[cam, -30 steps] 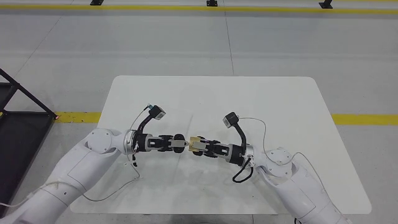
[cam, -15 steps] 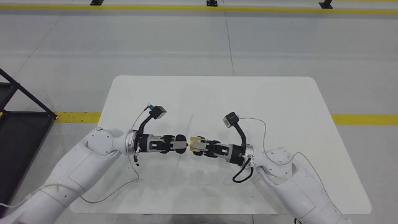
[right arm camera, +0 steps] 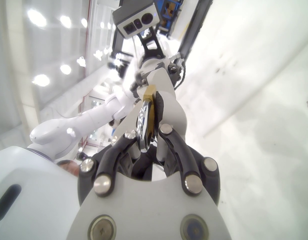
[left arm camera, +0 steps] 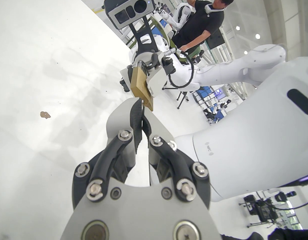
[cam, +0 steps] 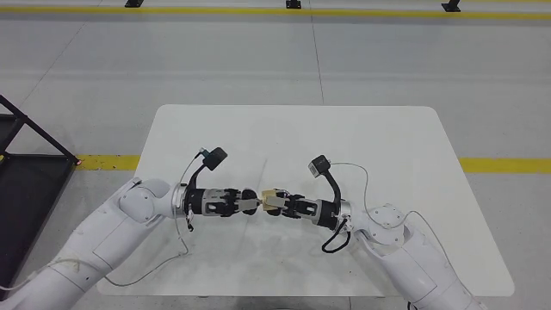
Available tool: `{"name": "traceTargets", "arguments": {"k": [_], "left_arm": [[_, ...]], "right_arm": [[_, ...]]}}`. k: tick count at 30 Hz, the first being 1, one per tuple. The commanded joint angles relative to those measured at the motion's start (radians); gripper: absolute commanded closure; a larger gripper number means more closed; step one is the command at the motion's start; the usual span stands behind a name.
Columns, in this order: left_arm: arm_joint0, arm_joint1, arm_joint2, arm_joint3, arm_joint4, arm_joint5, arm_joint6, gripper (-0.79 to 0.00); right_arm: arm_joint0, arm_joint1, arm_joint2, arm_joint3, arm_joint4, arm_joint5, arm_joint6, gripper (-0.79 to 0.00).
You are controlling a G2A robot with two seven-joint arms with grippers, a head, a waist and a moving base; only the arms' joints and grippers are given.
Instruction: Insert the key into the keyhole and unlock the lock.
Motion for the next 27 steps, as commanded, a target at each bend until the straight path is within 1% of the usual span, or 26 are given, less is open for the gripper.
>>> {"name": "traceTargets", "arguments": {"k": [1, 5, 13, 18, 27], "left_arm": [[-0.001, 0.004, 0.003, 0.002, 0.030, -0.026, 0.027, 0.000], [-0.001, 0.010, 0.005, 0.005, 0.077, -0.071, 0.071, 0.000], [-0.003, 0.014, 0.008, 0.010, 0.102, -0.098, 0.099, 0.000], [0.000, 0.011, 0.001, 0.008, 0.099, -0.098, 0.105, 0.000], [0.013, 0.007, -0.015, -0.013, 0.147, -0.085, 0.129, 0.000]], "right_arm": [[0.000, 0.000, 0.000, 0.000, 0.000, 0.000, 0.000, 0.000], [0.000, 0.000, 0.000, 0.000, 0.000, 0.000, 0.000, 0.000], [0.000, 0.000, 0.000, 0.000, 0.000, 0.000, 0.000, 0.000], [0.000, 0.000, 0.000, 0.000, 0.000, 0.000, 0.000, 0.000], [0.000, 0.000, 0.000, 0.000, 0.000, 0.000, 0.000, 0.000]]}}
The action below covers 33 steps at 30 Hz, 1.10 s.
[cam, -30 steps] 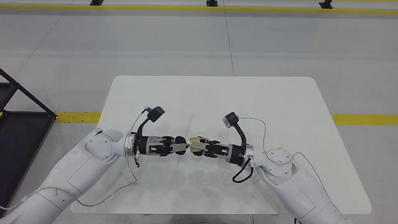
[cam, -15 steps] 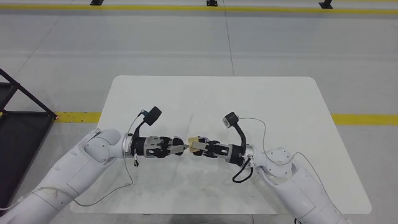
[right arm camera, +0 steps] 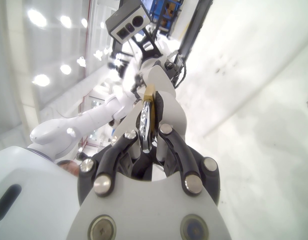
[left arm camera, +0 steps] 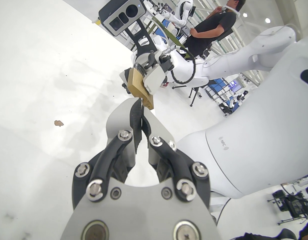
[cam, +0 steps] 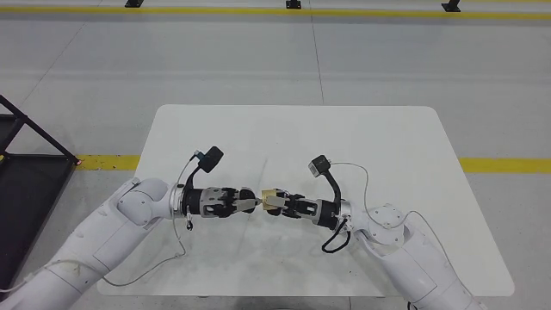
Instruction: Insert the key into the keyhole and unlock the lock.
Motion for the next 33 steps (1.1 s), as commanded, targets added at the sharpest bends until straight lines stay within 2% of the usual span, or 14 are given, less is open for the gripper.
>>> {"name": "traceTargets", "arguments": {"k": [1, 14, 33], "left_arm": [[0.001, -0.001, -0.004, -0.002, 0.012, 0.001, 0.005, 0.000], [0.025, -0.012, -0.042, -0.027, 0.160, -0.002, 0.099, 0.000], [0.111, -0.014, -0.135, -0.114, 0.428, -0.012, 0.289, 0.000]], "right_arm": [[0.000, 0.000, 0.000, 0.000, 0.000, 0.000, 0.000, 0.000], [0.000, 0.000, 0.000, 0.000, 0.000, 0.000, 0.000, 0.000], [0.000, 0.000, 0.000, 0.000, 0.000, 0.000, 0.000, 0.000]]}}
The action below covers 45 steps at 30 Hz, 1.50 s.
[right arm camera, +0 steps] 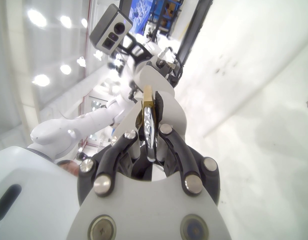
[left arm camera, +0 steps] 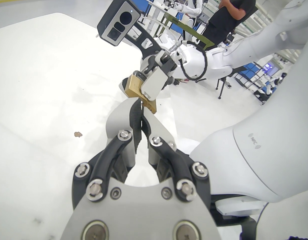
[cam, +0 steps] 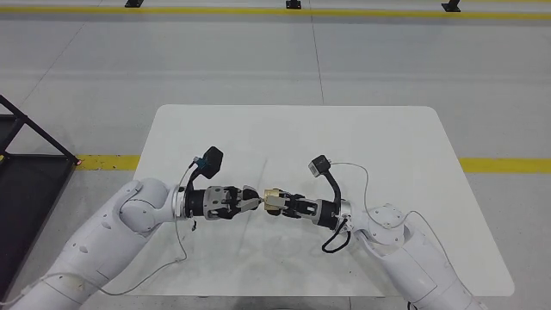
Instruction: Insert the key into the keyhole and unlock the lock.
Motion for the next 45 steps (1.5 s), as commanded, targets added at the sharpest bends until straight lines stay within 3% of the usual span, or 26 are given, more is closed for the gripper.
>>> {"name": "traceTargets", "arguments": {"k": [1, 45], "left_arm": [[0.008, 0.001, -0.007, -0.004, 0.019, 0.000, 0.016, 0.000], [0.091, 0.007, -0.066, -0.074, 0.466, 0.000, 0.366, 0.000]], "right_arm": [[0.000, 0.000, 0.000, 0.000, 0.000, 0.000, 0.000, 0.000], [0.000, 0.000, 0.000, 0.000, 0.000, 0.000, 0.000, 0.000]]}}
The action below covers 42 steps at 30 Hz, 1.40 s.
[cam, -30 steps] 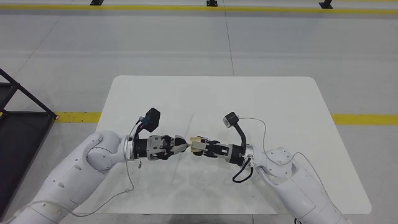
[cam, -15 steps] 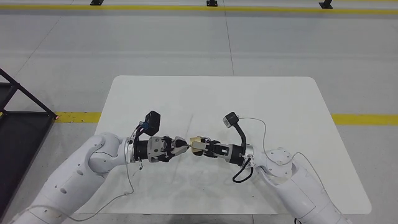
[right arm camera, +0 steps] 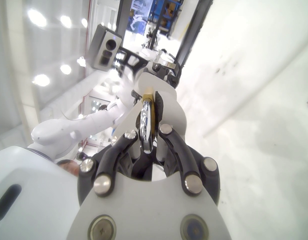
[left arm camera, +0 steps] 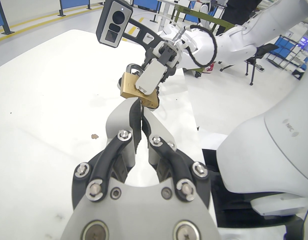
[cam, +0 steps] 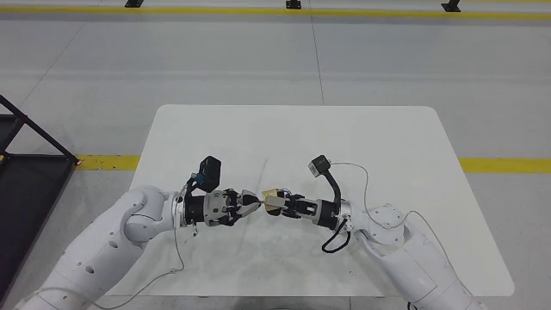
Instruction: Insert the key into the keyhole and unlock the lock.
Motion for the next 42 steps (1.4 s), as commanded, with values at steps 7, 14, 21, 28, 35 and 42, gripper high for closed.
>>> {"name": "traceTargets", "arguments": {"k": [7, 14, 21, 28, 35, 42], "left_arm": [[0.007, 0.001, -0.004, -0.004, 0.062, 0.000, 0.051, 0.000], [0.012, 0.002, -0.013, -0.011, 0.122, 0.000, 0.095, 0.000], [0.022, 0.000, -0.020, -0.017, 0.186, 0.000, 0.135, 0.000], [0.030, -0.006, -0.037, -0.023, 0.257, 0.015, 0.166, 0.000], [0.046, -0.012, -0.050, -0.034, 0.308, 0.026, 0.197, 0.000], [0.061, -0.018, -0.059, -0.059, 0.362, 0.055, 0.215, 0.000]], "right_arm": [[0.000, 0.000, 0.000, 0.000, 0.000, 0.000, 0.000, 0.000], [0.000, 0.000, 0.000, 0.000, 0.000, 0.000, 0.000, 0.000], [0.000, 0.000, 0.000, 0.000, 0.000, 0.000, 0.000, 0.000], [0.000, 0.000, 0.000, 0.000, 0.000, 0.000, 0.000, 0.000], [0.000, 0.000, 0.000, 0.000, 0.000, 0.000, 0.000, 0.000], [0.000, 0.000, 0.000, 0.000, 0.000, 0.000, 0.000, 0.000]]}}
